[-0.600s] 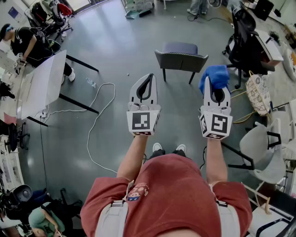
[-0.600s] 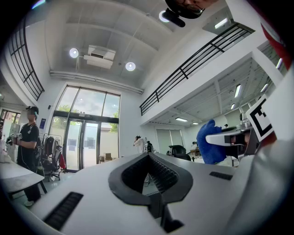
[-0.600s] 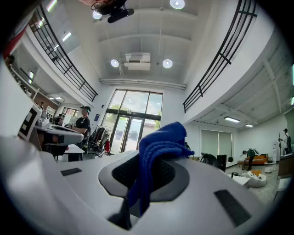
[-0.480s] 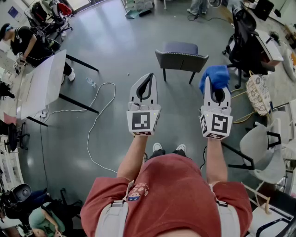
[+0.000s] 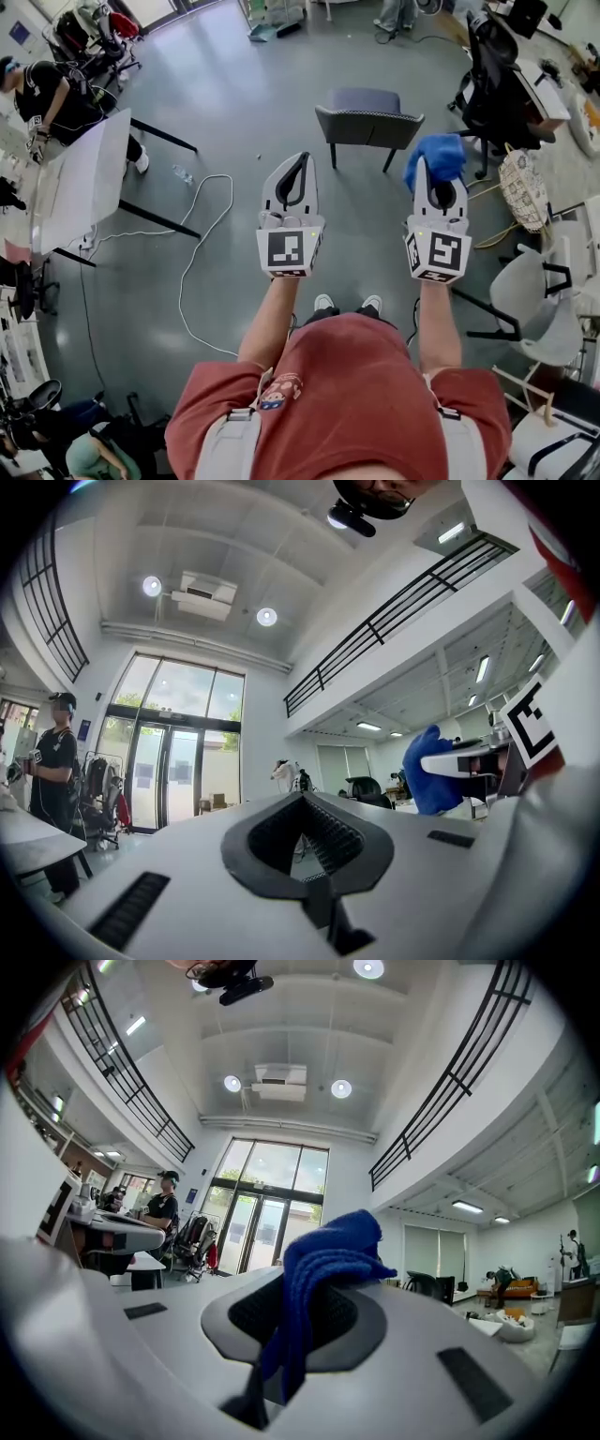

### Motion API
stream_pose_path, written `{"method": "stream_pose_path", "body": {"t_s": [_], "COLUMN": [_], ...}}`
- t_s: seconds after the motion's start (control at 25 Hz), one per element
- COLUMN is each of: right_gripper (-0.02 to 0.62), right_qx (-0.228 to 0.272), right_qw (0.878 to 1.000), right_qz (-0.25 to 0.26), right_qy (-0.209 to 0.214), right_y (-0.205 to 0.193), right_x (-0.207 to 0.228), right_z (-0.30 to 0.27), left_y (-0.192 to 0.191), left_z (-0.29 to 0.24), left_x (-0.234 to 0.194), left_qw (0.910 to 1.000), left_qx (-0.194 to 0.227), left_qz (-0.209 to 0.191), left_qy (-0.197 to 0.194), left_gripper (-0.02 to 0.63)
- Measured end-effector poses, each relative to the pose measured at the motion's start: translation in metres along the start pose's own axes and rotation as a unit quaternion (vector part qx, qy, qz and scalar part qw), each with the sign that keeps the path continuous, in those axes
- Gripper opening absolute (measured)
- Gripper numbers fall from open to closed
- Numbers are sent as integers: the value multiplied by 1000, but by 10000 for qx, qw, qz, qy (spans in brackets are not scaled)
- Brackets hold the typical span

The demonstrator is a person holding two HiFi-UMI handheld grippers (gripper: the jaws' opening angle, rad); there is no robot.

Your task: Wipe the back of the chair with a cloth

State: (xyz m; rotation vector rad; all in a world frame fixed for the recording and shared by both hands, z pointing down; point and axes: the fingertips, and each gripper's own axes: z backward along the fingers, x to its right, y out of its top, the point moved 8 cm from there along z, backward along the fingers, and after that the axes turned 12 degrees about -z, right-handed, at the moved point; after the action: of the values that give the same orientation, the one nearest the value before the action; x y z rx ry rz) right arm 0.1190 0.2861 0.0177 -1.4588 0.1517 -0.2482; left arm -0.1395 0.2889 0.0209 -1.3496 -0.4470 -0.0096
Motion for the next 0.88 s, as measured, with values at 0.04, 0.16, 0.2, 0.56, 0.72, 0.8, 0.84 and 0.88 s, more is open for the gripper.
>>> {"method": "stream_pose_path", "body": {"t_s": [0.04, 0.16, 0.2, 0.56, 0.72, 0.8, 0.84, 0.88], "right_gripper": [63, 63, 63, 63, 63, 63, 63, 63], "right_qx": [6, 18, 15, -341, -523, -614, -662, -712], "right_qw": [10000, 9999, 9999, 9983, 9970, 9960, 9956, 9951], "right_qz": [-9, -26, -48, -151, -299, -408, -456, -497], "right_qy": [-30, -113, -144, -447, -490, -496, -491, -482], "right_y": [-1, -5, -7, -43, -69, -81, -88, -94], "right_x": [-2, -11, -14, -2, 23, 41, 50, 60], "right_z": [-1, 1, 1, -4, -24, -38, -45, -53], "left_y": [-3, -11, -14, -39, -54, -66, -72, -78], "left_z": [0, 2, 2, -16, -46, -64, -74, -85], "left_x": [-3, -13, -17, -12, 4, 16, 24, 30], "left_qw": [10000, 9999, 9999, 9990, 9989, 9987, 9987, 9987], "left_qx": [3, 19, 23, -113, -182, -240, -242, -229], "left_qz": [5, 54, 83, 267, 280, 272, 282, 298], "left_qy": [-20, -102, -127, -354, -333, -345, -348, -336], "left_gripper": [12, 12, 12, 12, 12, 12, 12, 12]}}
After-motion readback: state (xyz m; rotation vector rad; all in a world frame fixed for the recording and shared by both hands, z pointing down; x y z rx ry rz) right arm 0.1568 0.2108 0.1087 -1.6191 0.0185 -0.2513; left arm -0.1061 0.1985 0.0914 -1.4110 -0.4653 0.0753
